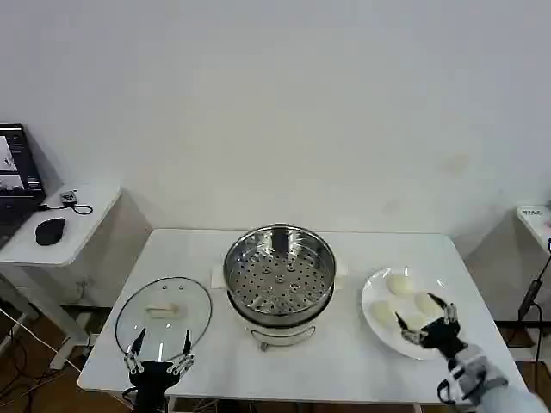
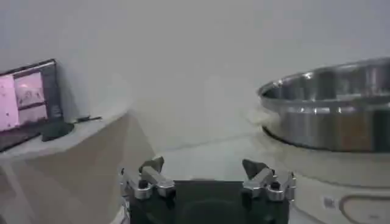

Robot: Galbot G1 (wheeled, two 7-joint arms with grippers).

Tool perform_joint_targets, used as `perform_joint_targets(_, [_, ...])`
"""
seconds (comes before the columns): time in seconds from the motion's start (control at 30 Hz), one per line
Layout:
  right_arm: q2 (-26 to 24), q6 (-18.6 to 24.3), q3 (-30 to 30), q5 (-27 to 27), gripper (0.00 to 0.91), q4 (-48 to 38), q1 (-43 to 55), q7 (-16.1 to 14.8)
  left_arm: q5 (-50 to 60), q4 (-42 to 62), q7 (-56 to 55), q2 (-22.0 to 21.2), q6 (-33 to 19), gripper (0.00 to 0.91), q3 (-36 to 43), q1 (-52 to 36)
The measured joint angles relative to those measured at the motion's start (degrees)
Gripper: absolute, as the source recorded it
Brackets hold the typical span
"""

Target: Take steamed baozi put them in steamer then cover it.

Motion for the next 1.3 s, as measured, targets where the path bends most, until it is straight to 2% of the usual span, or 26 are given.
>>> perform_joint_targets(0.13, [-5.18,3.37,-5.98,-3.9,0.907,-5.38,9.24,-8.68,1.3,0.03,0.3,-0.3,0.0,0.907,-0.21,-0.07])
perform_joint_targets(0.3, [-8.98,8.22,-17.21,-8.3,0.907,-13.08,23.71,-18.6,2.68,0.82,0.37,-0.34,-0.5,0.907,-0.22,-0.19])
perform_joint_targets(0.4, [-10.29,10.34,-24.46,-10.71,0.907,-17.43,32.0,-23.2,3.1,0.93,0.34,-0.51,-0.84,0.907,-0.44,-0.13])
perform_joint_targets(0.53, [-11.17,11.79,-33.27,-12.87,0.907,-22.37,41.62,-27.39,3.3,0.62,0.36,-0.5,-0.93,0.907,-0.89,-0.21])
perform_joint_targets(0.7, [-11.54,11.57,-42.16,-13.85,0.907,-27.6,51.37,-30.46,3.31,0.16,0.47,-0.29,-0.87,0.907,-1.55,-0.49])
perform_joint_targets(0.87, [-11.21,10.27,-48.92,-13.88,0.907,-31.73,56.56,-31.99,3.68,0.43,0.61,-0.82,-0.73,0.907,-1.36,-1.28])
perform_joint_targets(1.3, [-5.32,8.51,-58.23,-13.58,0.907,-41.22,62.75,-31.96,4.14,-0.91,0.72,-0.8,-0.86,0.907,-2.0,-0.69])
